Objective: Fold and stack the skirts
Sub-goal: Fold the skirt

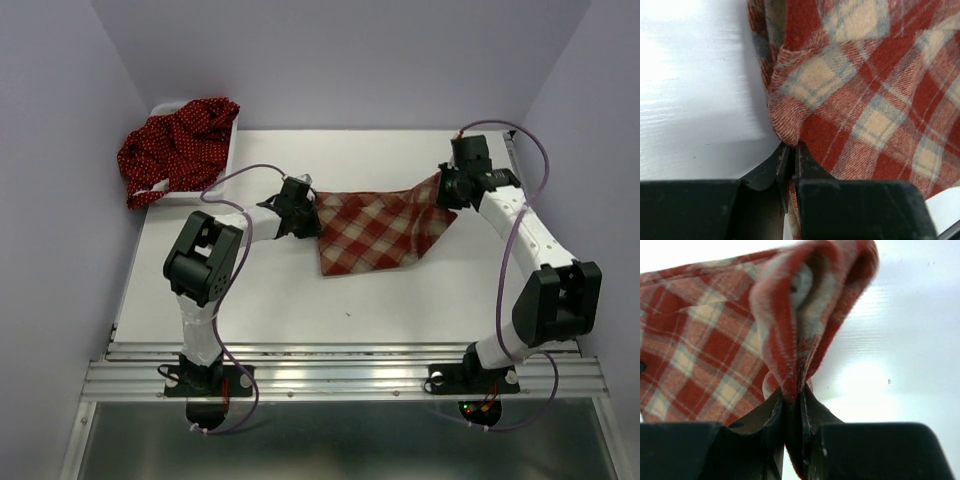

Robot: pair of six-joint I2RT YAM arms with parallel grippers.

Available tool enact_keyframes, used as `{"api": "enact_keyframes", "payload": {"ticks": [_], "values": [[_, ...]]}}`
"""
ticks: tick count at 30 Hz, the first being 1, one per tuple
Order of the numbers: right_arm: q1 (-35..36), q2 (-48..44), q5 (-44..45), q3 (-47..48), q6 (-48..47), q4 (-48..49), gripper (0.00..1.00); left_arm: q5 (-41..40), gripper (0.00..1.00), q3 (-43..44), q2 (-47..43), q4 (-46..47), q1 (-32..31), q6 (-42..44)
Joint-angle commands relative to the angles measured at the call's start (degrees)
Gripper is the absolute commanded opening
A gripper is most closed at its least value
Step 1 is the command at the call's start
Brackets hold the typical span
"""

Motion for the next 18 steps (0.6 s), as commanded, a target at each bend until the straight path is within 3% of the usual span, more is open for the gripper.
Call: {"api": "enact_keyframes", "payload": {"ticks": [1, 8, 18], "values": [[7.1, 3.68, 12.06, 12.23, 3.35, -8.91, 0.01, -0.74, 0.09, 0.28, -1.14, 0.64, -0.36, -2.62], [15.11, 11.95, 13.75, 24.63, 5.81, -21.22, 0.01, -0.22, 0.08, -0.16, -0.43, 2.4, -0.45, -4.64], [22.85, 17.49, 4.96, 29.47, 4.86, -19.04, 0.01, 0.75, 0.08, -1.74, -1.49, 4.6, -0.54, -7.02]]}}
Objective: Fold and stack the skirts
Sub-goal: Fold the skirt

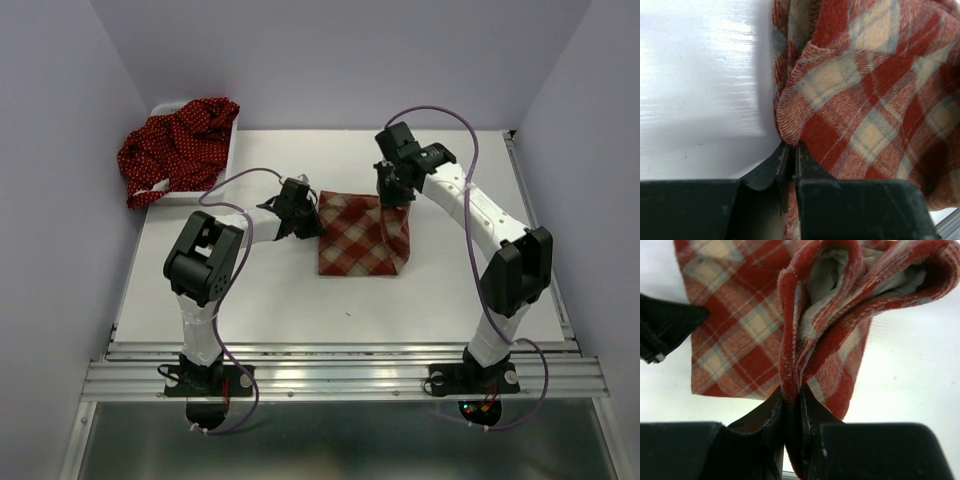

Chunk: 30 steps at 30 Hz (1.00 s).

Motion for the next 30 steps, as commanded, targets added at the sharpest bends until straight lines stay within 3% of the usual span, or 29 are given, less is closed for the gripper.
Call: {"api": "enact_keyframes", "payload": {"ticks": [1, 20, 30], "values": [[3.07, 2.15, -4.11, 3.66, 0.72, 1.31, 0.01, 1.1, 0.08, -0.98, -1.51, 2.41, -0.62, -1.16], [8.0, 9.89, -12.28, 2.78, 1.78, 11.42, 0.01, 2.59, 0.05, -3.27, -1.34, 4.78, -0.89, -2.48], [9.14, 13.23, -14.84, 3.05, 1.51, 11.34, 0.01, 2.77, 0.05, -3.27, -0.98, 5.05, -0.89, -2.74]]}}
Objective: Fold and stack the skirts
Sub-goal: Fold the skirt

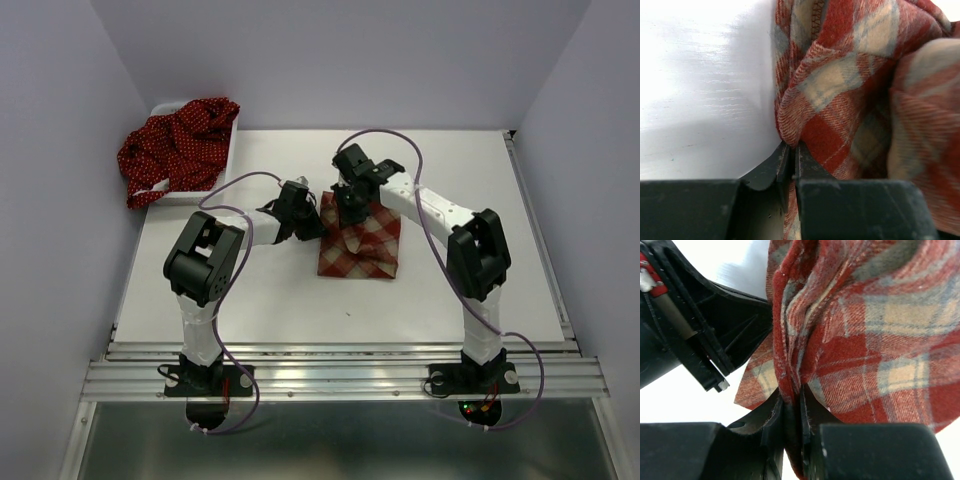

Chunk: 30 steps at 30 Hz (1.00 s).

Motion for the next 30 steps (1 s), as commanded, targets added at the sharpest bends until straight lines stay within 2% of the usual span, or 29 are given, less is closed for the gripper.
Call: {"api": "enact_keyframes", "payload": {"ticks": [1, 7, 12, 19, 23, 28, 29, 30], "values": [[0.77, 0.75, -2.55, 1.17, 0.84, 2.64, 0.01, 1.09, 0.05, -0.77, -1.07, 0.55, -0.87, -0.3], [0.77, 3.04, -3.43, 1.25, 1.36, 2.81, 0.05, 0.65, 0.05, -0.69, -1.16, 0.46, -0.78, -0.65], [0.77, 4.62, -3.43, 1.6, 1.37, 3.87, 0.13, 0.03, 0.06, -0.69, -1.42, 0.37, -0.78, -1.26], [0.77, 3.75, -7.29, -0.85, 0.31, 7.46, 0.39, -1.02, 0.14, -1.12, -2.56, 0.28, -0.69, -2.05], [0.77, -0.46, -10.54, -2.96, -1.44, 9.75, 0.59, -1.2, 0.18, -1.3, -3.44, 0.37, -0.6, -2.4], [0.77, -6.53, -11.69, -5.77, -2.41, 10.72, 0.65, -2.51, 0.23, -2.44, -5.81, 0.46, -0.34, -2.85], [0.77, -7.76, -11.69, -7.08, -2.85, 11.33, 0.73, -3.47, 0.27, -2.88, -7.12, 0.02, -0.17, -2.93], [0.77, -8.99, -11.61, -7.71, -2.85, 11.6, 0.77, -4.01, 0.28, -3.06, -7.83, -0.33, -0.08, -2.85]]}}
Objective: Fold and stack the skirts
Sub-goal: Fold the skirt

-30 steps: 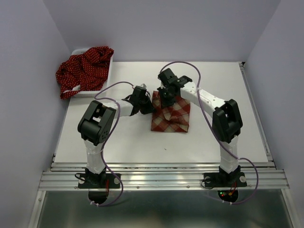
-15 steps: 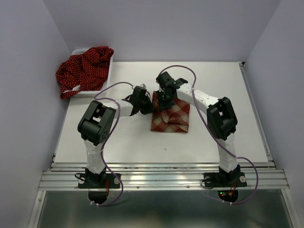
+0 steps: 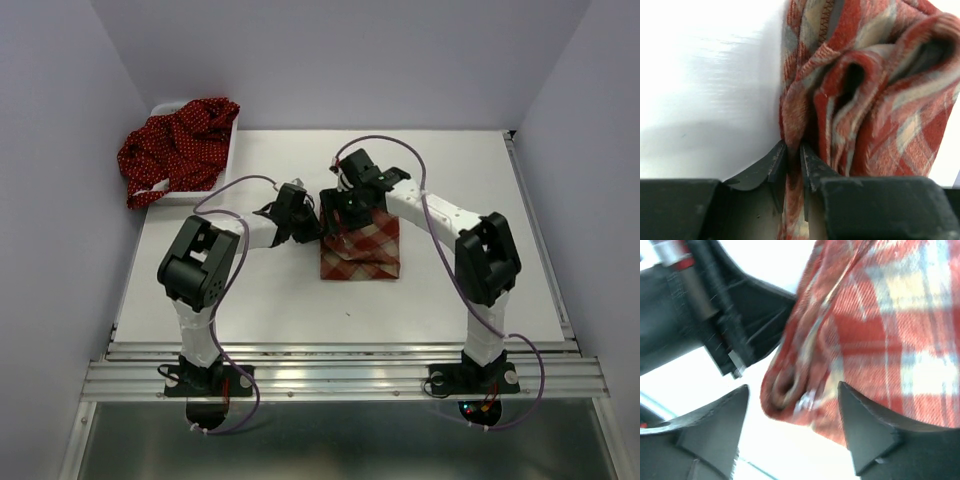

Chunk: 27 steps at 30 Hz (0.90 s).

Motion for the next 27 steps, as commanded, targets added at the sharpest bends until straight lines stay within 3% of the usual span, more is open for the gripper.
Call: {"api": "enact_keyframes", "payload": {"ticks": [1, 2, 3, 9, 17, 22, 27], "values": [[0.64, -9.91, -2.82, -1.68, -1.21, 5.0, 0.88, -3.66, 0.32, -1.16, -7.18, -0.48, 0.12, -0.22], [0.64, -10.98, -2.64, -2.2, -1.3, 5.09, 0.98, -4.45, 0.33, -1.33, -7.89, -1.97, 0.21, -0.05], [0.64, -12.03, -2.38, -2.47, -1.3, 5.18, 1.0, -5.94, 0.33, -1.42, -8.76, -2.68, 0.3, 0.21], [-1.02, -18.01, -0.1, -3.88, -2.01, 5.79, 1.0, -10.34, 0.5, -1.6, -14.57, -9.18, 0.65, 2.76], [-8.49, -19.6, 5.8, -3.27, -2.53, 7.46, 1.0, -8.41, 0.79, -0.9, -19.31, -12.0, -2.07, 6.8], [-9.73, -13.82, 7.2, 1.73, -7.35, 7.99, 1.0, -6.75, 0.79, 2.35, -17.3, -13.58, -8.12, 11.63], [-9.73, -8.27, 7.11, 5.08, -13.07, 7.82, 1.0, -10.25, 0.76, 4.03, -14.14, -17.27, -9.28, 11.56]]}}
